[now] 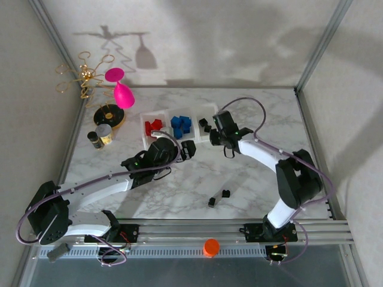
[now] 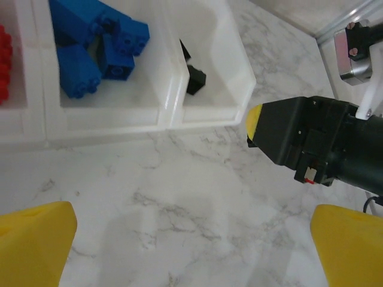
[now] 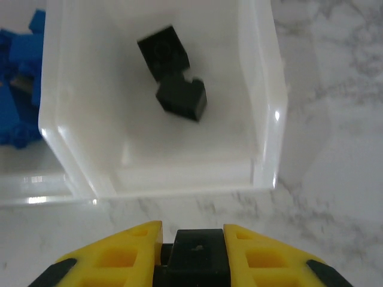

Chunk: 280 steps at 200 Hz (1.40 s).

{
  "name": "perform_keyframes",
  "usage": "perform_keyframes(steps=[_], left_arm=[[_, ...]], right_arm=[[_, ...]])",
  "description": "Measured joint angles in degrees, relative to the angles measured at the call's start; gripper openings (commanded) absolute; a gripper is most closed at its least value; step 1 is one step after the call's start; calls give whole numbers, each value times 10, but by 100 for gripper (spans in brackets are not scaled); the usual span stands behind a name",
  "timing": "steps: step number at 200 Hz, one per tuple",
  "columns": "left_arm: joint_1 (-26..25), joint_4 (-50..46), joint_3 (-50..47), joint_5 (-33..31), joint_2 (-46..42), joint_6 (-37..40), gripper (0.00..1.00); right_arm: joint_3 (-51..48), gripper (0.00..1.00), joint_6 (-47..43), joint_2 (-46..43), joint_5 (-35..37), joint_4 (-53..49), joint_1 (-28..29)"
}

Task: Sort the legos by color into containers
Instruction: Pick up the lego from the center of the table, then place the lego in the container.

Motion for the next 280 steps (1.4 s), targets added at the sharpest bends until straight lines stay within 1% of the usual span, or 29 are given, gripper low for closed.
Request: perform_keyframes(steps=[38,80,97,129,148,175,215,243,280], left_arm=[[38,2,8,1,0,10,100],[61,5,16,3,0,21,100],[67,7,16,6,2,21,100],[75,9,16,14,8,23,100],[75,8,21,17,13,23,100],[75,10,30,22,17,26,100],[75,12,37,31,17,33,99],[75,12,37,35,17,36,100],[68,11,36,43,7,36,100]], right_arm=[[80,19,-10,80,-1,15,-18],[164,20,-25,165,9,26,-38],[187,22,-32,185,10,30,-42],[212,31,-38,211,10,36,-43],[213,36,-43,212,8,36,-43],[214,42,-47,211,8,37,-43],[213,45,-49,199,6,34,-43],[199,48,-47,152,-4,35,-43],[129,52,-36,52,-21,44,-38]])
